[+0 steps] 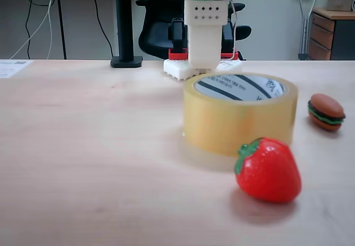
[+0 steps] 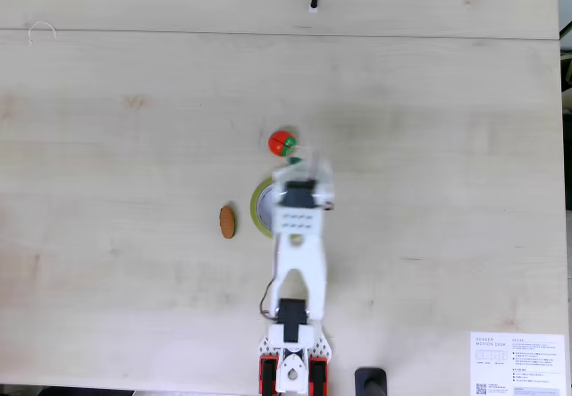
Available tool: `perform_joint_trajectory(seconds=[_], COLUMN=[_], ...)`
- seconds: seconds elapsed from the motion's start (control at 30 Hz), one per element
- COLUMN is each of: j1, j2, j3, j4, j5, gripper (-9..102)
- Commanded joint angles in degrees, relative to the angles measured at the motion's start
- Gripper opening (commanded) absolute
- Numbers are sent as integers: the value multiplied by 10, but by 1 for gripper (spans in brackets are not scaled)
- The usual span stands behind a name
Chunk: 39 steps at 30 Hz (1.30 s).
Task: Grasp a cucumber and put it in the hole.
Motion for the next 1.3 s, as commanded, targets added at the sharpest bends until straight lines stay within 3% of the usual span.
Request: perform_joint_trajectory(seconds=[0.0,0.27,0.5,0.83,0.97,1.27], j1=[-29,-31,-31,-32,-31,-30], j2=[61,105,171,175,167,157], j3=[-8,93,236,295,301,305], j4=[30,20,-60,-168,-174,-175], j5=[62,123,142,189,192,192], gripper=[1,1,3,9,11,31])
